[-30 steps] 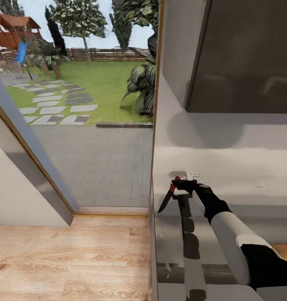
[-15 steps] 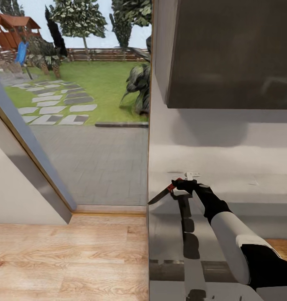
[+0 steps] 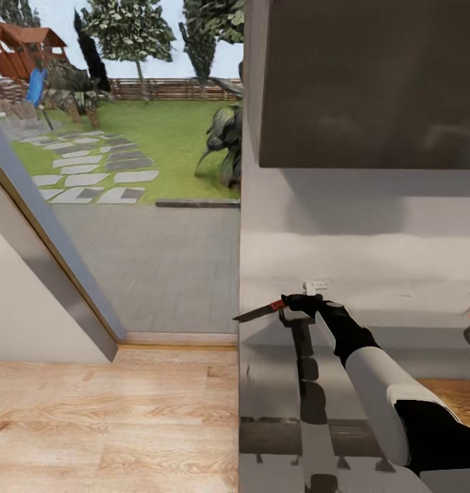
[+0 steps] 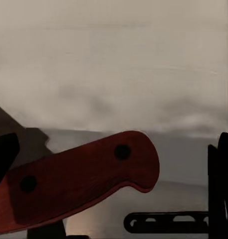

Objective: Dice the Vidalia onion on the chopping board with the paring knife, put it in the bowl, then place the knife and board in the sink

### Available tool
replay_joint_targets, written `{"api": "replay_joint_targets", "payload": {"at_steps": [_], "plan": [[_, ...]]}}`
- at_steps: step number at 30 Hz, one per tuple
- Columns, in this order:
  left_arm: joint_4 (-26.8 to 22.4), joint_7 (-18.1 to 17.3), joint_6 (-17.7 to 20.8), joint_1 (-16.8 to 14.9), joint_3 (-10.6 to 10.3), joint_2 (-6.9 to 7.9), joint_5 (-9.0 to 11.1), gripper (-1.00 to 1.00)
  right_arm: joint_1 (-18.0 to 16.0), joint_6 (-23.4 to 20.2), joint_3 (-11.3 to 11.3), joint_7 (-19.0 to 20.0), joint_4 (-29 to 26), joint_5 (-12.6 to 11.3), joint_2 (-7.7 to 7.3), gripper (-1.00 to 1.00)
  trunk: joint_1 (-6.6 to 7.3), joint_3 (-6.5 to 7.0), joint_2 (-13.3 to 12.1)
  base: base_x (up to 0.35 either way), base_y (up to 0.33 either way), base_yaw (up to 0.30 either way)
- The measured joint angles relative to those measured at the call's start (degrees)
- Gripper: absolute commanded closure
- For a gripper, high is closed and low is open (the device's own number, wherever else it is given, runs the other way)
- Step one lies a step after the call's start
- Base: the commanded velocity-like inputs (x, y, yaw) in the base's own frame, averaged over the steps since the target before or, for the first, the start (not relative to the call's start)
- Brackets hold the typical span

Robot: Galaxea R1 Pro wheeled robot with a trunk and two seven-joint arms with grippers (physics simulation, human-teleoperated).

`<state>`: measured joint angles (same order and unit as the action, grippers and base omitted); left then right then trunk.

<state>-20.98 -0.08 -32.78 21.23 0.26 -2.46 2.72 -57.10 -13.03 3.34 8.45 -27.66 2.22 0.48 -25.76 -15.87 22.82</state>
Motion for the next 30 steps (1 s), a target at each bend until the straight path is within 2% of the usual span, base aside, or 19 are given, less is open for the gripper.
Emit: {"api": "replay_joint_targets", "payload": {"at_steps": [10, 17, 30], "plan": [[0.0, 0.0, 0.0, 0.0, 0.0, 0.01, 0.1, -1.0, 0.0, 0.0, 0.0, 0.0, 0.0, 0.0, 0.02, -1.0, 0.01, 0.0, 0.0, -0.009, -0.002, 0.0], [0.3, 0.0, 0.0, 0.0, 0.0, -0.07, 0.1, -1.0, 0.0, 0.0, 0.0, 0.0, 0.0, 0.0, 0.0, -1.0, -0.01, 0.0, 0.0, -0.182, -0.023, 0.0], [0.4, 0.0, 0.0, 0.0, 0.0, -0.03, 0.1, -1.0, 0.0, 0.0, 0.0, 0.0, -0.1, 0.0, 0.0, -1.0, 0.01, 0.0, 0.0, -0.025, -0.001, 0.0]]}}
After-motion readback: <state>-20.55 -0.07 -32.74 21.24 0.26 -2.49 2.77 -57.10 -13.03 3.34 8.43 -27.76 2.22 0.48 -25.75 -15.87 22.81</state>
